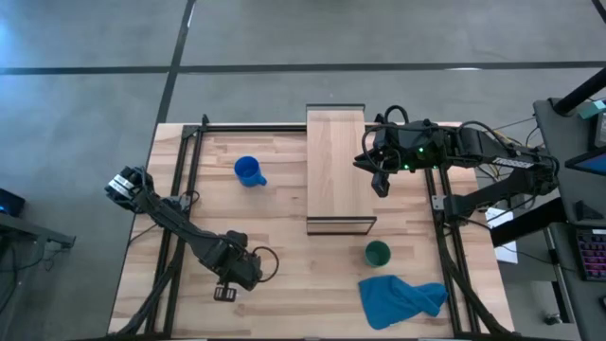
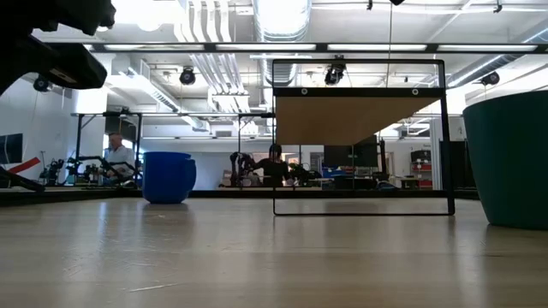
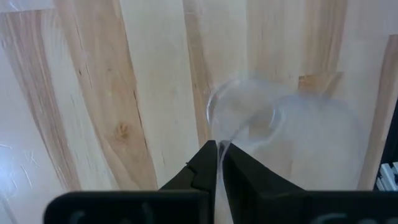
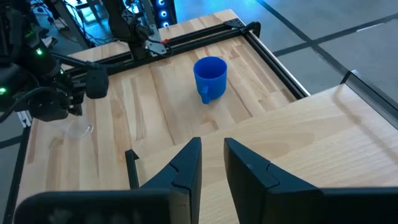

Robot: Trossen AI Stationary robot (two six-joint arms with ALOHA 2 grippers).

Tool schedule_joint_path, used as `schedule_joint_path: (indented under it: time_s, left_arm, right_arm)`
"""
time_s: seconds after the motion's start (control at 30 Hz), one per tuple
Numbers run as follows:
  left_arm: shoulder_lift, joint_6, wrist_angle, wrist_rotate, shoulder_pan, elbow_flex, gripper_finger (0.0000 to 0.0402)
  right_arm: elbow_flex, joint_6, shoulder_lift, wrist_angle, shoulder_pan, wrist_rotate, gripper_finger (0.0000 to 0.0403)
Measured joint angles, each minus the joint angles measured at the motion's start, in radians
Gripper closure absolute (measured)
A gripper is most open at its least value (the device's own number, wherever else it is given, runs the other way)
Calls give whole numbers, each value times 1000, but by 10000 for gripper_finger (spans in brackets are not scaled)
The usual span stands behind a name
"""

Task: Stack small to large cups/mugs on shelf
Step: Put the transparent mug on the shelf

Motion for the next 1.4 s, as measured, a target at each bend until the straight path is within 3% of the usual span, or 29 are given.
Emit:
schedule_joint_path:
  time_s: [0.3,0.4,0.6,0.77,1.03,1.17,1.4]
  left_arm:
    - [-78,40,-126,-17,26,90,401]
    - [-92,85,-287,-106,57,156,401]
    - [-112,353,-570,-349,207,269,401]
    - [-124,534,-516,-421,426,387,401]
    - [-54,801,-315,-441,739,706,401]
    - [37,830,-251,-438,844,870,401]
    - [238,827,-170,-295,930,1101,402]
  right_arm:
    - [0,0,0,0,0,0,339]
    - [0,0,0,1,0,0,339]
    - [0,5,1,1,0,0,339]
    - [0,62,2,0,0,0,339]
    - [-1,110,2,-1,0,14,339]
    - [-8,175,2,-6,0,153,339]
    - [-28,260,2,-31,0,455,339]
